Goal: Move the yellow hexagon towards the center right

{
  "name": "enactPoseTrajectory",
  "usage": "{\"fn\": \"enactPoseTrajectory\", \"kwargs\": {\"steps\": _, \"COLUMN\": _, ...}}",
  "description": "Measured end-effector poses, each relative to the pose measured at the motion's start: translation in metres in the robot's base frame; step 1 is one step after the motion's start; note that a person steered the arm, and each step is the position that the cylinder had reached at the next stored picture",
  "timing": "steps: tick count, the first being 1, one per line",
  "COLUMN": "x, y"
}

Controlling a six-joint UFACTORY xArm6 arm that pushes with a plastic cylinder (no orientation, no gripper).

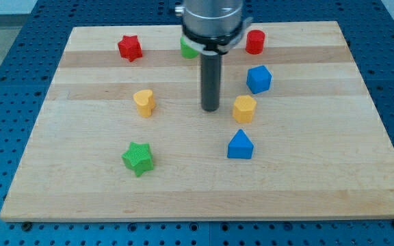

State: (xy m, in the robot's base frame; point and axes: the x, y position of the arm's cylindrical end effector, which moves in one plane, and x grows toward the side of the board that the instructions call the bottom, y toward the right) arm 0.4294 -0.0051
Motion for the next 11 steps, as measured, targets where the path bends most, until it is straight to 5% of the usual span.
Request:
{"fn": "enactPoseTrajectory", "kwargs": {"steps": 4, "x": 0.029, "y": -0.077}}
{"fn": "enactPoseTrajectory", "kwargs": {"steps": 6, "x": 0.029, "y": -0.165}}
{"fn": "enactPoseTrajectory", "kwargs": {"steps": 11, "x": -0.004, "y": -0.108}}
